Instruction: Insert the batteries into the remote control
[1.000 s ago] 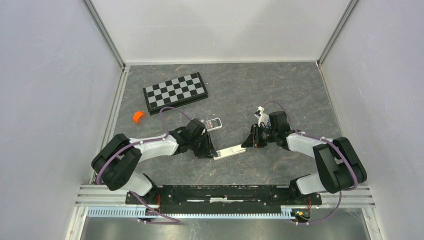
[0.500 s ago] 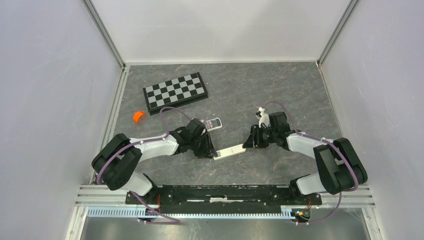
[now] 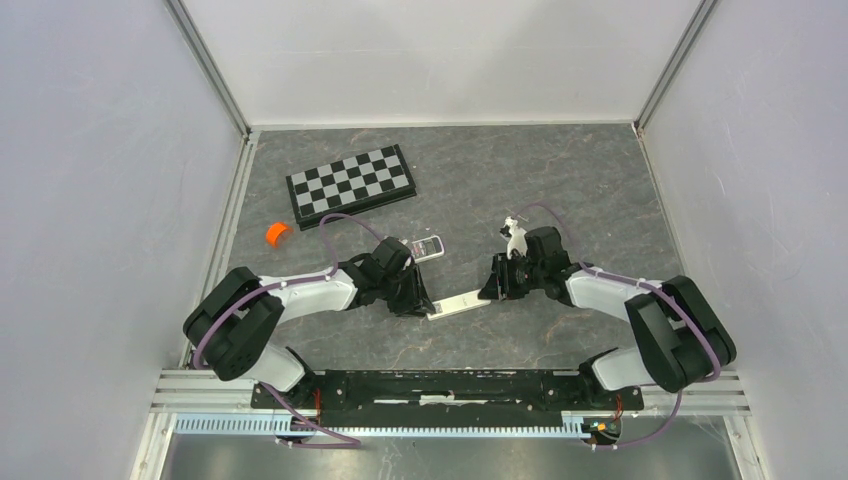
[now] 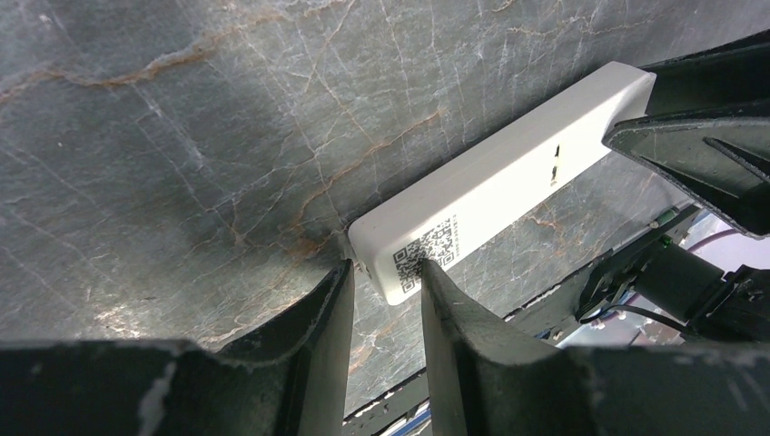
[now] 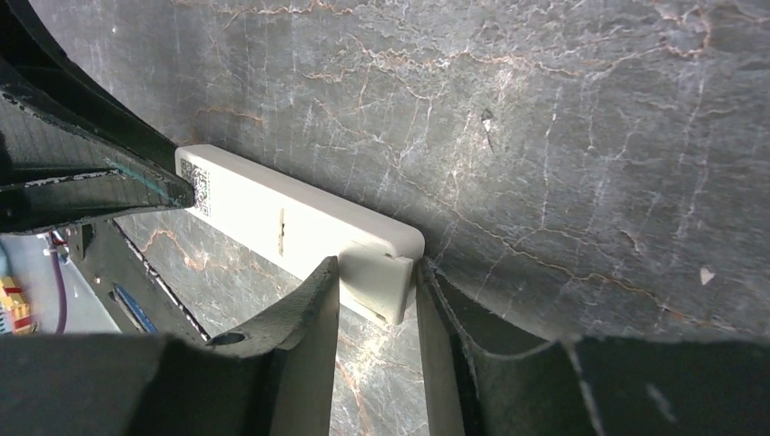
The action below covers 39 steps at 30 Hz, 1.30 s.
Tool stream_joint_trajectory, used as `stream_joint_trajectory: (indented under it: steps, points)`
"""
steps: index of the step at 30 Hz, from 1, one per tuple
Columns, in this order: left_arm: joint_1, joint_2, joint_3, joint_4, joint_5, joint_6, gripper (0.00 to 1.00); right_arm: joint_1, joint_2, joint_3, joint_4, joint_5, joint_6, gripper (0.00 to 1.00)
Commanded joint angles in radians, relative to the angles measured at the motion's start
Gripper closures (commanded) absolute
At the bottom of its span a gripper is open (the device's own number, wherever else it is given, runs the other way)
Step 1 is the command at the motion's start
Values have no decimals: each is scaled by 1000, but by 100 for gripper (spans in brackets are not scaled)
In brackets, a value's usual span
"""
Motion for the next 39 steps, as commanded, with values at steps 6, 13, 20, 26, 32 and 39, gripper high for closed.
stream_joint_trajectory:
  steps: [6,13,20,26,32,39]
  points:
    - [2,25,-1,14,-23,1,61,121,-16,-83,13,165,39,66]
    - [3,49,-11,48,4,-16,62,197,3,-138,93,158,143,67]
    - [2,43,-12,67,3,-38,64,262,-36,-192,179,144,266,70]
    - [2,51,-12,92,16,-48,64,316,-62,-219,223,153,347,73]
    - [2,58,-16,124,44,-70,65,393,-81,-270,313,186,446,78]
    - [2,51,-34,176,47,-86,66,449,-87,-280,300,301,440,76]
